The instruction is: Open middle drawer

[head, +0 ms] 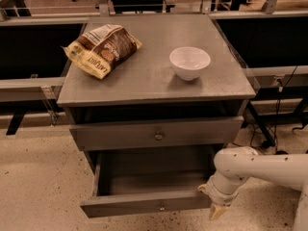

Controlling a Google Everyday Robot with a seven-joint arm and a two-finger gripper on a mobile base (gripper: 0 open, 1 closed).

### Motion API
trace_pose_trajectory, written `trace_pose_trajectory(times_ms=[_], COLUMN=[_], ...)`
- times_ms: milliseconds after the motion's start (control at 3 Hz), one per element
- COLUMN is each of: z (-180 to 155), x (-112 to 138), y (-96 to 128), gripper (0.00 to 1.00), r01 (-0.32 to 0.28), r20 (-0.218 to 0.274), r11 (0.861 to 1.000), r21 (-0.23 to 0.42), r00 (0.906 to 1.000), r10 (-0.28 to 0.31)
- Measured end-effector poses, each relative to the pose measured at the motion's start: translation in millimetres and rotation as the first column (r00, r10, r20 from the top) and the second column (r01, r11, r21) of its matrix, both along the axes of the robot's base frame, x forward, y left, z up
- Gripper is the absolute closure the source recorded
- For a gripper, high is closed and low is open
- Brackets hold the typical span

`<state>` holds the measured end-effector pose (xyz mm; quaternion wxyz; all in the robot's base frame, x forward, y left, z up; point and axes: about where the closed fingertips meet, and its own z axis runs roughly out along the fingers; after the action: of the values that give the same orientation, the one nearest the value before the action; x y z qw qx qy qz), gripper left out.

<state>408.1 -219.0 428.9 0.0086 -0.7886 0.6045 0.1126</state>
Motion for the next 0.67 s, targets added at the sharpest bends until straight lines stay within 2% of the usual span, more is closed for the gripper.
trace_pose_trajectory(times_ms=[667], z=[8.0], x=[1.5], y=[4.2], gripper=[0.45], r01=[0.000], r20=[0.000], r11=[1.000], r21=[0.000], r00=[1.0000], r10=[0.000])
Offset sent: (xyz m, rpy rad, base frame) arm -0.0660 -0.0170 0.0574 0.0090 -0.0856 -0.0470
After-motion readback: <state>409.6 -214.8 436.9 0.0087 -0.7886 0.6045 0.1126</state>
